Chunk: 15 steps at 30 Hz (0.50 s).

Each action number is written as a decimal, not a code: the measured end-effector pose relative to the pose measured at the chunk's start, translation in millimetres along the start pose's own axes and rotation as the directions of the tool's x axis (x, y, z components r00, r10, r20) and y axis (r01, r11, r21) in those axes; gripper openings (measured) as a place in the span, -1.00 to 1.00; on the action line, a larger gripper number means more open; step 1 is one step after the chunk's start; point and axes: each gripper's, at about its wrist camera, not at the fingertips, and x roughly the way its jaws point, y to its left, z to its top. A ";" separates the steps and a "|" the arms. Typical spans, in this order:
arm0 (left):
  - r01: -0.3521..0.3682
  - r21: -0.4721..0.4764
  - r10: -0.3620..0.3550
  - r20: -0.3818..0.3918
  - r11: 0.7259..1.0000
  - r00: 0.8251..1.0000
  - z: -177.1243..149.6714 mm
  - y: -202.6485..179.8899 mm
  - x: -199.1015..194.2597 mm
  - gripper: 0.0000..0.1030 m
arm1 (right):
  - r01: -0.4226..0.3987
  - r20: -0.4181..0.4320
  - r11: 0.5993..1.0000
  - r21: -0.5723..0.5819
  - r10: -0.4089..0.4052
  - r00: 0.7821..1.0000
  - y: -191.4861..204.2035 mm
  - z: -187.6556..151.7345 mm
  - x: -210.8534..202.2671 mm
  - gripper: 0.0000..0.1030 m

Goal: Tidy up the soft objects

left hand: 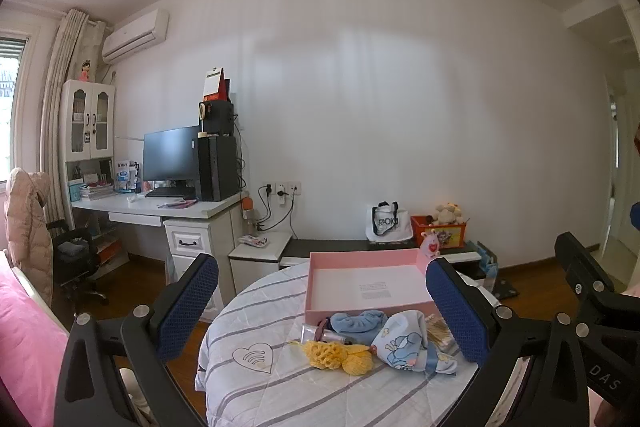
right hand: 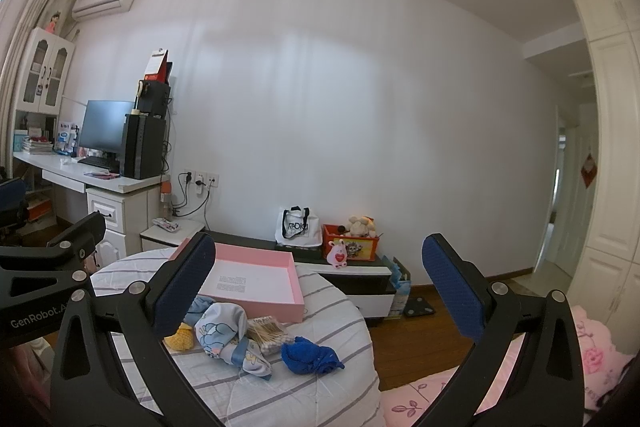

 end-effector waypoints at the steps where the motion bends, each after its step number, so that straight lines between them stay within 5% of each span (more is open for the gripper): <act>1: -0.001 0.001 0.001 0.001 1.000 1.000 -0.1 -0.2 0.3 1.00 | 0.000 0.000 1.000 -0.001 0.000 1.000 0.2 -0.2 -0.1 1.00; 15: -0.008 0.007 0.008 -0.016 1.000 1.000 -0.4 -0.3 0.4 1.00 | -0.008 -0.015 1.000 -0.008 0.008 1.000 1.9 -1.5 2.2 1.00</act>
